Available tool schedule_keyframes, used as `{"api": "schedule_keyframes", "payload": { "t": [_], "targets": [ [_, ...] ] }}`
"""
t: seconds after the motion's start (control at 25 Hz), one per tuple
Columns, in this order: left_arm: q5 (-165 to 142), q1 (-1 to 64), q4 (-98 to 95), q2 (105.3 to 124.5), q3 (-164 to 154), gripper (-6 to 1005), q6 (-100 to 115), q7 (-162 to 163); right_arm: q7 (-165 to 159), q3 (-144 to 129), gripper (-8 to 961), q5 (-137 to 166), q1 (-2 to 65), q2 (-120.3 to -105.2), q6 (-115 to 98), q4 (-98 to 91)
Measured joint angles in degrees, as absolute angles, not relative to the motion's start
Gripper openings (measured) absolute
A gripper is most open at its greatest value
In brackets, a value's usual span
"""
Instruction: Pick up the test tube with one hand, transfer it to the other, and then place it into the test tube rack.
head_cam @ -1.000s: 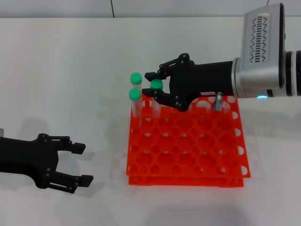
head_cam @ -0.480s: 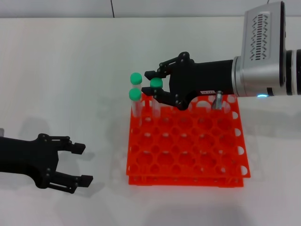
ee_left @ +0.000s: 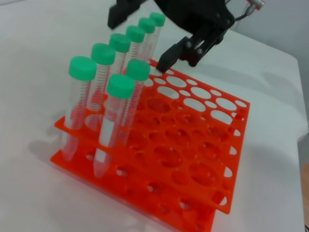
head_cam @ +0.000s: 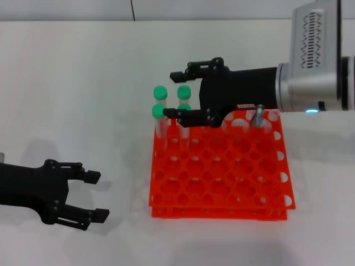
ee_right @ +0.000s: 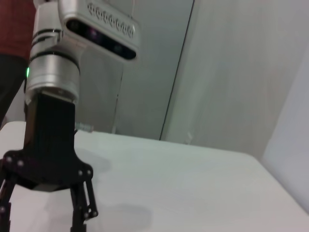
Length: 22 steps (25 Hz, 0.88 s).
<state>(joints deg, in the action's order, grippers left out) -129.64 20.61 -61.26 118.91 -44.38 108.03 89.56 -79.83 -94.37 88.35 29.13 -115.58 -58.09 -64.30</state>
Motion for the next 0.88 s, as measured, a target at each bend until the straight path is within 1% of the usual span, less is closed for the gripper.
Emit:
{"api": "schedule_keyframes", "payload": {
  "t": [0.12,0.24,0.32,0.44,0.56,0.72,0.88],
  "targets": [
    [-129.24,20.54,-61.29,118.91,-44.36,889,108.35,89.45,-79.84,-94.1,527,88.5,26.54,-115.42,-57.81,-68.09],
    [-128.25,20.46,-61.64,118.91,-44.13,889,109.03,88.68,-79.56,-93.07,640,88.61,22.2,-115.34,-57.73,-73.56],
    [-126.88,20.41,-61.9,118.73,-43.92,889,109.6,88.27,-79.41,-92.23,678,88.29,19.97,-115.33,-58.03,-75.92],
    [-120.97,20.25,-62.02,117.92,-42.14,889,110.12,85.97,-79.39,-90.03,734,86.67,17.66,-115.23,-58.93,-76.97],
    [-110.53,20.21,-61.8,117.7,-37.31,889,110.15,82.26,-79.78,-84.55,733,84.41,16.78,-115.17,-63.24,-74.48],
    [-106.01,20.47,-61.6,117.86,-35.84,889,109.9,81.46,-81.46,-78.37,732,83.78,16.69,-115.14,-69.41,-71.93],
    [-104.84,21.88,-61.51,118.08,-35.81,889,109.74,81.98,-82.75,-71.19,731,85.25,16.76,-114.72,-77.16,-68.84]
  ]
}}
